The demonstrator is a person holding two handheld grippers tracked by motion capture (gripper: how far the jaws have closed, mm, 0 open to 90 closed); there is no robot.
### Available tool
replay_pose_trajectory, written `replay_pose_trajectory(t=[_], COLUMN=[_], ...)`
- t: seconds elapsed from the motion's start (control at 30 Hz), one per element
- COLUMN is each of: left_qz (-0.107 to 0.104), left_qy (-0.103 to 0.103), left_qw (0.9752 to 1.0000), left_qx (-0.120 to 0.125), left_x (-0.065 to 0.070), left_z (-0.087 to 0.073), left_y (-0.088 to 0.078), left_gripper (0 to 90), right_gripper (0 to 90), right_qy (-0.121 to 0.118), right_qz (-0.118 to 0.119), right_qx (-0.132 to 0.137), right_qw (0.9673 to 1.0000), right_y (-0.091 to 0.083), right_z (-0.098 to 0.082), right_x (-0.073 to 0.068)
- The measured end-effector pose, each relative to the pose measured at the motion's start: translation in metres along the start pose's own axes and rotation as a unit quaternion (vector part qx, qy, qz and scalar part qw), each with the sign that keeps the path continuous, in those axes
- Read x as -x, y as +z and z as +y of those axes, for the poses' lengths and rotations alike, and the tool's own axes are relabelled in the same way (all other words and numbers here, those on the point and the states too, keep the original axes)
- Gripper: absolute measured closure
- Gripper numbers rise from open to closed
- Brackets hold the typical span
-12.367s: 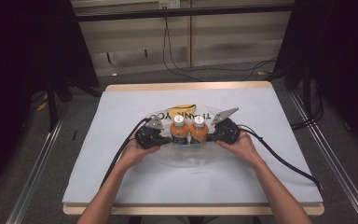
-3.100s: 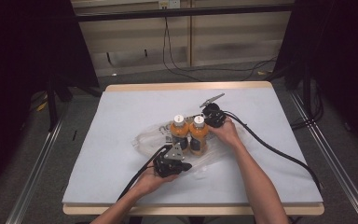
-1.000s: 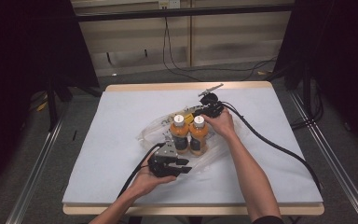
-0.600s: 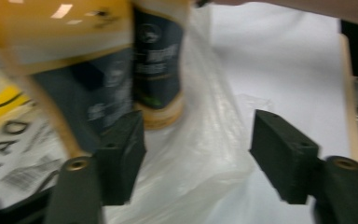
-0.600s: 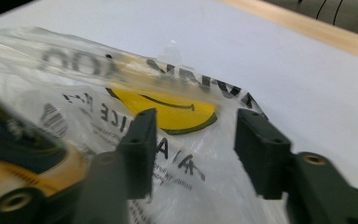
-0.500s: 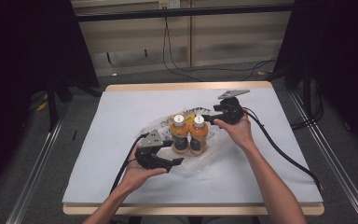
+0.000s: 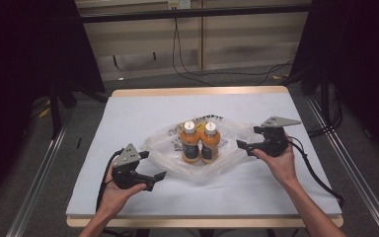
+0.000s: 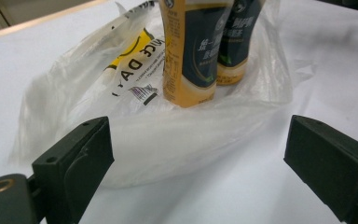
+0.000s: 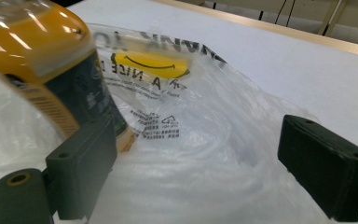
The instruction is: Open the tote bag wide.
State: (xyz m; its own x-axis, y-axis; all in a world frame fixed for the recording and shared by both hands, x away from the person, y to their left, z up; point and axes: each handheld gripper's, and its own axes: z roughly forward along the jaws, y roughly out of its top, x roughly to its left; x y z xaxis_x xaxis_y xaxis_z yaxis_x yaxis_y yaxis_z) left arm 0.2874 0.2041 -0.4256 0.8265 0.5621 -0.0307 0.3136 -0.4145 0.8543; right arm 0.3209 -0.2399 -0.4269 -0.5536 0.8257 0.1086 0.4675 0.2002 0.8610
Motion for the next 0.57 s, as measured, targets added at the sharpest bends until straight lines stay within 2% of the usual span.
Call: replay_pose_trajectory(t=[0.13,0.23,0.3,0.33,0.4,0.47,0.5,0.57], left_qz=[0.017,0.041,0.038,0.052,0.053,0.06,0.063,0.065], left_qy=[-0.014,-0.03,-0.03,-0.03,-0.032,-0.039,-0.053,-0.049], left_qw=[0.9997,0.9987,0.9988,0.9982,0.9981,0.9974,0.9966,0.9966], left_qx=[0.004,0.01,0.006,0.005,0.006,0.008,0.008,0.007], left_x=[-0.008,-0.012,-0.013,-0.014,-0.015,-0.018,-0.021,-0.023], left_z=[-0.013,-0.024,-0.026,-0.031,-0.034,-0.038,-0.04,-0.04], left_y=[-0.011,-0.016,-0.017,-0.022,-0.024,-0.028,-0.028,-0.029], left_gripper=[6.7,6.9,6.7,6.6,6.4,6.1,5.9,5.5], right_gripper=[13.3,13.6,13.6,13.6,13.6,13.6,13.6,13.5], right_qy=[0.015,0.004,0.013,0.015,0.025,0.029,0.032,0.034], right_qz=[0.002,-0.018,-0.016,-0.022,-0.021,-0.03,-0.032,-0.035], right_qx=[0.034,0.047,0.043,0.045,0.046,0.046,0.046,0.047], right_qw=[0.9993,0.9987,0.9989,0.9986,0.9984,0.9981,0.9979,0.9977], right_y=[-0.028,-0.047,-0.056,-0.061,-0.07,-0.078,-0.081,-0.084], right_z=[-0.009,-0.023,-0.032,-0.039,-0.048,-0.056,-0.06,-0.063], right_x=[-0.003,-0.008,-0.01,-0.011,-0.011,-0.011,-0.01,-0.01])
